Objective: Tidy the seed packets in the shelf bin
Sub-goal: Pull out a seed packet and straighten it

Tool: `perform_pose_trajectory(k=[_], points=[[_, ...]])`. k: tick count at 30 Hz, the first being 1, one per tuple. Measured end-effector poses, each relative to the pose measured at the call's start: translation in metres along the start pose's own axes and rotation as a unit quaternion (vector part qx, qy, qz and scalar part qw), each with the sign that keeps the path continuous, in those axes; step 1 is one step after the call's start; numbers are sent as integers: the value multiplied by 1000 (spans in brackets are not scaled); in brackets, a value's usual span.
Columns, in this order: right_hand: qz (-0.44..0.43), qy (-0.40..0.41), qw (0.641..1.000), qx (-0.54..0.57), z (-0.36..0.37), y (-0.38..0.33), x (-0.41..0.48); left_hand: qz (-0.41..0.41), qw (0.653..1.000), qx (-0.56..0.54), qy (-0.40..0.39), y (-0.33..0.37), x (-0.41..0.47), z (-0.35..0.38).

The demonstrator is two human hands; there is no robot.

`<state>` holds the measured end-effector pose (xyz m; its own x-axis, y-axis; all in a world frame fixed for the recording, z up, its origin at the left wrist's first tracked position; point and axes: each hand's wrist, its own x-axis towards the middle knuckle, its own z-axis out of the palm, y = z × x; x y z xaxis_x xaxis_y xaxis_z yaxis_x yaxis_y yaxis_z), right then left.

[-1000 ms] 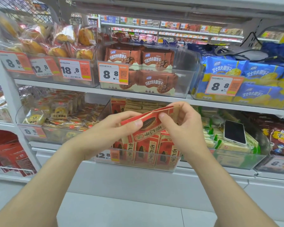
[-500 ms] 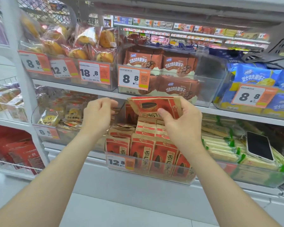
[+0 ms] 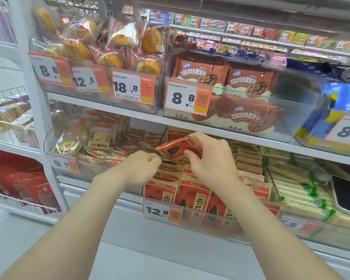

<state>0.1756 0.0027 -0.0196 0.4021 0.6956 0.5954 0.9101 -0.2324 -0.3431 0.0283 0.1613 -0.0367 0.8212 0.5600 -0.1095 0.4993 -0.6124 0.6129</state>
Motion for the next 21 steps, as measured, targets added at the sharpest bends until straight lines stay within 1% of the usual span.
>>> perform_pose_trajectory(k=[4,7,9,12,17,19,21], points=[[-20,26,999,-5,2,3,-2,0,999,34,-14,3,-7,-1],[-68,39,996,-32,2,1,-5,4,999,43,-17,3,-7,-1],[-93,29,993,-62,1,0,-7,7,999,42,-19,2,-6,0],[-110,-5,988,-106,-4,2,-5,7,999,44,-15,-3,-3,0],[-174,-85,963,-185,-15,5,19,4,999,45,-14,-4,-3,0],[-205,-133,942,-230,-15,6,33,0,999,42,-14,-3,-4,0],[-252,-186,909,-276,-10,2,41,-7,999,37,-15,-4,-5,-1]])
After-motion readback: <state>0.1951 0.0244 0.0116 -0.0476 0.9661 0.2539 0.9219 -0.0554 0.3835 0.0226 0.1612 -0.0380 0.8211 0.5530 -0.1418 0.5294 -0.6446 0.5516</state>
